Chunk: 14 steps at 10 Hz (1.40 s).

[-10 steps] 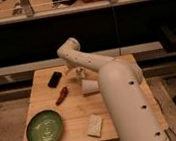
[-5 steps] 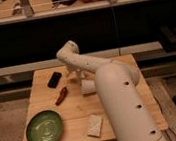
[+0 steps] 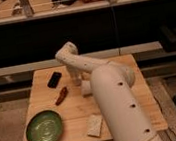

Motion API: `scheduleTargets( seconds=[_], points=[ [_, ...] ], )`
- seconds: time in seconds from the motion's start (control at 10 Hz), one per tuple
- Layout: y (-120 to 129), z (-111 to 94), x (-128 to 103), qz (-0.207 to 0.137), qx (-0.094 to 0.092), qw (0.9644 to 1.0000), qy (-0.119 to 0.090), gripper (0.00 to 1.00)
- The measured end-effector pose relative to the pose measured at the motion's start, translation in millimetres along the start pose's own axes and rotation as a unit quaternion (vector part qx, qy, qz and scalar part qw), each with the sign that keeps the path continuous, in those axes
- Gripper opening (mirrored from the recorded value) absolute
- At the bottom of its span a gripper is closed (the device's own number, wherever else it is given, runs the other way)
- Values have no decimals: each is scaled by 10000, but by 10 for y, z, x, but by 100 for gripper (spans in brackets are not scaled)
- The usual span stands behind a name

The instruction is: Place the bottle in the ceramic bowl

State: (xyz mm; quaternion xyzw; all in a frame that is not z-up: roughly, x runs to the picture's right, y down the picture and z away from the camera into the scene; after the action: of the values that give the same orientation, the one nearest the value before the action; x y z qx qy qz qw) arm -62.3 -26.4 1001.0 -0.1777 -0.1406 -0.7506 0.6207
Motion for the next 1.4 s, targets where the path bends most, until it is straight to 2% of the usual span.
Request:
scheduleTargets(
  seconds=[0.1, 0.2, 0.3, 0.5, 0.7, 0.9, 1.2, 1.3, 1.4],
  points=[
    [-29, -5, 4, -29, -139, 9999, -15, 12],
    [-64, 2, 5, -47, -202, 9998, -32, 4],
    [-49, 18, -6, -46, -262, 9996, -64, 0],
    [-116, -53, -78, -224, -226, 9995, -1, 0],
    [-263, -342, -259, -432, -176, 9988, 114, 0],
    [-467, -741, -686, -689, -119, 9974, 172, 0],
    [-1048, -1160, -1097, -899, 45, 9955, 292, 0],
    [-1146, -1214, -1160, -878, 78, 9956, 318, 0],
    [-1234, -1285, -1245, -872, 146, 9955, 333, 6]
  ],
)
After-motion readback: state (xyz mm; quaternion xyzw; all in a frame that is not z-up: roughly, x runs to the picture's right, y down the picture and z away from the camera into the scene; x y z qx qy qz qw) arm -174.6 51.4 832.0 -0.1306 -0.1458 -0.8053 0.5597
